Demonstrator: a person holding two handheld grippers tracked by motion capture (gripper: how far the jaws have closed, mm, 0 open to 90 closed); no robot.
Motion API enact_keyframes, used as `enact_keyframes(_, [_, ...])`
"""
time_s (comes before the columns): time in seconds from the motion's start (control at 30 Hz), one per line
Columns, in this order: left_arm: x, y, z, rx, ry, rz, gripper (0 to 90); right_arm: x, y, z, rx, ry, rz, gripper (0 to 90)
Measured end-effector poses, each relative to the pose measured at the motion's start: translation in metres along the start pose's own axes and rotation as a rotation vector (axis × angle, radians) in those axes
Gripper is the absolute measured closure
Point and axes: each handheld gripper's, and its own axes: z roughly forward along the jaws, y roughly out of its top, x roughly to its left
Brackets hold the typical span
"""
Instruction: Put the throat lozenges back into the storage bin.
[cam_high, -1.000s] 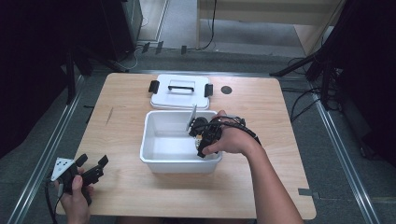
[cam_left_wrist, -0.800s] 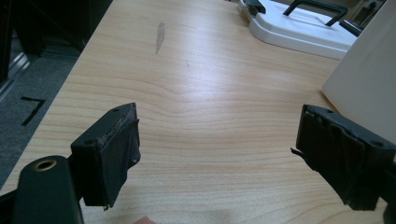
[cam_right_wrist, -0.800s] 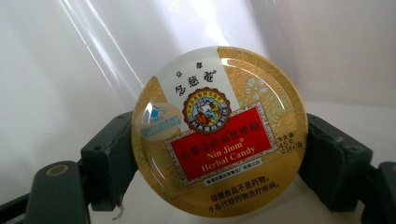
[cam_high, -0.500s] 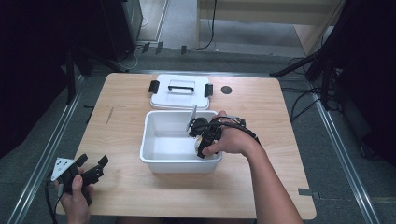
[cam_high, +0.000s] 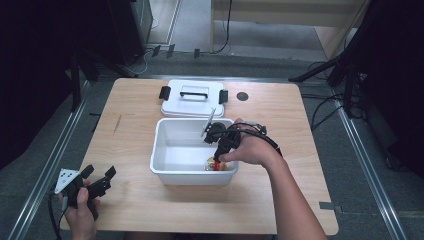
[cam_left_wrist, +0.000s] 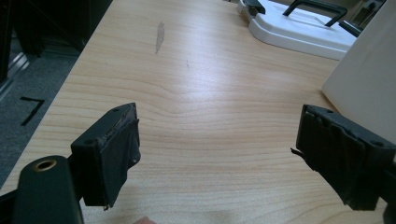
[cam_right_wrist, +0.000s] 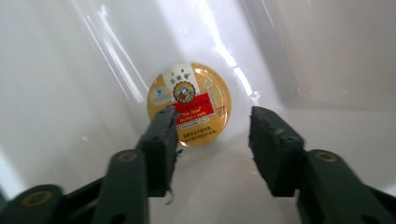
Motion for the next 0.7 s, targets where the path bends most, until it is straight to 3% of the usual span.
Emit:
enact_keyframes(0.2, [0.0, 0.0, 0.0, 0.001, 0.0, 0.0, 14.2, 0.002, 0.0, -0.014, -0.035, 0.028, 0.017, 61.4])
enact_keyframes(0.3, [0.0, 0.0, 0.0, -0.001, -0.001, -0.001, 14.2, 0.003, -0.003, -0.021, -0.037, 0.024, 0.011, 60.6])
enact_keyframes(0.7, [0.0, 0.0, 0.0, -0.002, 0.0, -0.001, 14.2, -0.001, -0.03, -0.057, -0.087, -0.022, 0.064, 59.3])
